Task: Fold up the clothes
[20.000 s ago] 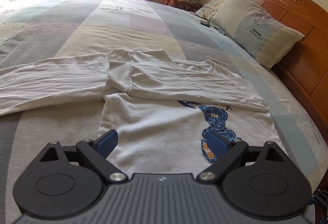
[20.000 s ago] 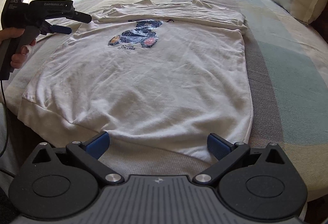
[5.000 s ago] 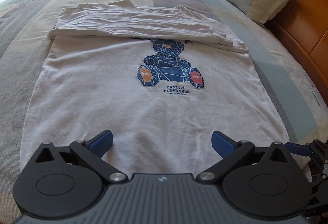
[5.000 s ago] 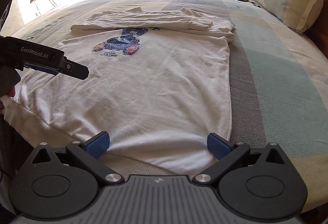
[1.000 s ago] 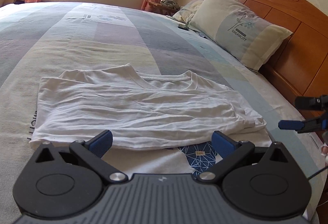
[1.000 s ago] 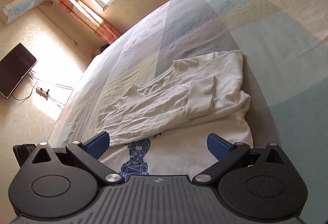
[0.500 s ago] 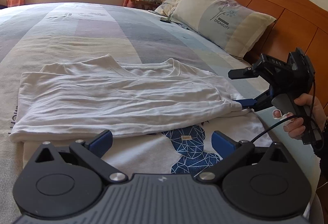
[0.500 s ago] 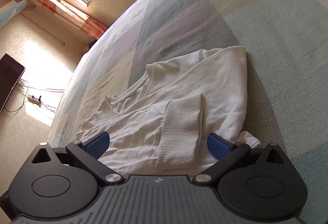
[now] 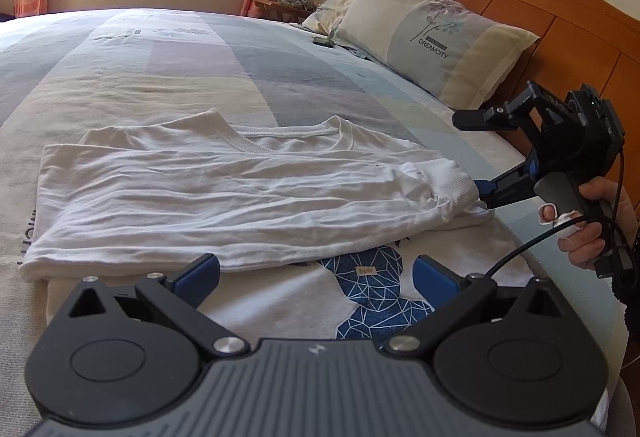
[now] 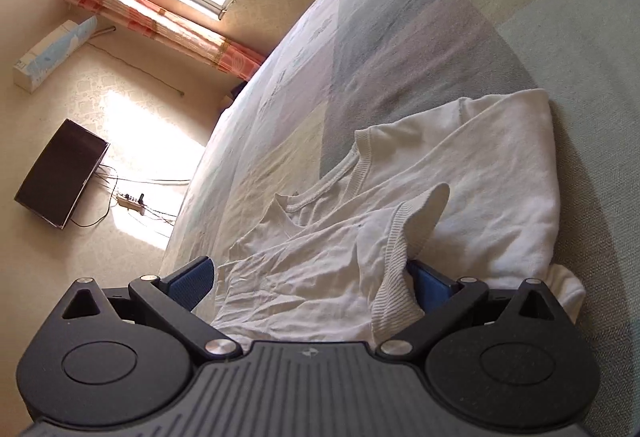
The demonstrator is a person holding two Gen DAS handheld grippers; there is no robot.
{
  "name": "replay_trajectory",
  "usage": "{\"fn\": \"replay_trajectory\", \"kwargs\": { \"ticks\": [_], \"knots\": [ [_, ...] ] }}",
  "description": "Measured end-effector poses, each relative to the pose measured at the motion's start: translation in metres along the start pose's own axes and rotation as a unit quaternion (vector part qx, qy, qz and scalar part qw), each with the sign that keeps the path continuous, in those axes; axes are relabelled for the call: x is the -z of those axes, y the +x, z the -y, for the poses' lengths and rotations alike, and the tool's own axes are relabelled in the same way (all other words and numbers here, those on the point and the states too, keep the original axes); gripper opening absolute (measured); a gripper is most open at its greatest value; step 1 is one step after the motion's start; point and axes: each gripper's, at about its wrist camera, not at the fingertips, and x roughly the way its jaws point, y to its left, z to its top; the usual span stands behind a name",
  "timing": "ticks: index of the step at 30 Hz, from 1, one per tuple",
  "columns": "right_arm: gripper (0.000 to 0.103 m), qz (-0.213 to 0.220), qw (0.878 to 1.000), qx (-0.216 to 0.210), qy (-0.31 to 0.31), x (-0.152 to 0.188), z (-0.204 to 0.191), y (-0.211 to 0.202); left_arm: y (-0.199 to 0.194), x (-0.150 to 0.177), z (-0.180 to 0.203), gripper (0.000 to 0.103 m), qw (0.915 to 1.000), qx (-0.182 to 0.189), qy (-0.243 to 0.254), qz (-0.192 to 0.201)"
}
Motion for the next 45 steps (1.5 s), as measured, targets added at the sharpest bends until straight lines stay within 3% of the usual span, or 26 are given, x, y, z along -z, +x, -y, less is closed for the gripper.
{"fn": "replay_trajectory", "kwargs": {
  "ticks": [6,9,12,14,16,26,34,40,45],
  "knots": [
    [0.096,-0.006,1.0,0.02,-0.018,0.006,0.003,0.008,0.0,0.001,-0.001,0.102,1.0,0.001,-0.002,0.0],
    [0.08,-0.002,0.999,0.036,-0.012,0.007,0.008,0.005,0.001,0.001,-0.002,0.102,1.0,-0.002,-0.002,-0.001],
    [0.059,0.008,0.999,0.043,0.01,0.008,0.019,0.0,0.002,0.001,-0.001,0.102,1.0,-0.003,0.0,-0.002],
    [0.027,0.015,0.998,0.057,0.025,0.01,0.028,-0.002,0.003,0.001,0.0,0.102,1.0,-0.002,0.002,-0.003],
    [0.008,0.019,0.997,0.071,0.037,0.011,0.035,-0.003,0.003,0.002,0.001,0.102,1.0,0.0,0.005,-0.003],
    [0.01,0.023,0.989,0.131,-0.063,0.002,-0.007,-0.01,0.003,0.003,0.006,0.102,0.9999,-0.001,0.014,-0.003],
    [0.008,0.039,0.988,0.138,-0.058,-0.008,-0.006,-0.028,0.002,0.002,0.005,0.102,0.9999,-0.001,0.013,-0.003],
    [0.023,0.03,0.99,0.137,-0.017,0.001,0.006,-0.029,0.002,0.001,0.004,0.102,0.9999,-0.002,0.012,-0.003],
    [0.049,0.031,0.992,0.126,0.012,0.016,0.011,-0.04,0.005,0.003,0.006,0.102,0.9999,-0.003,0.015,-0.008]
  ]
}}
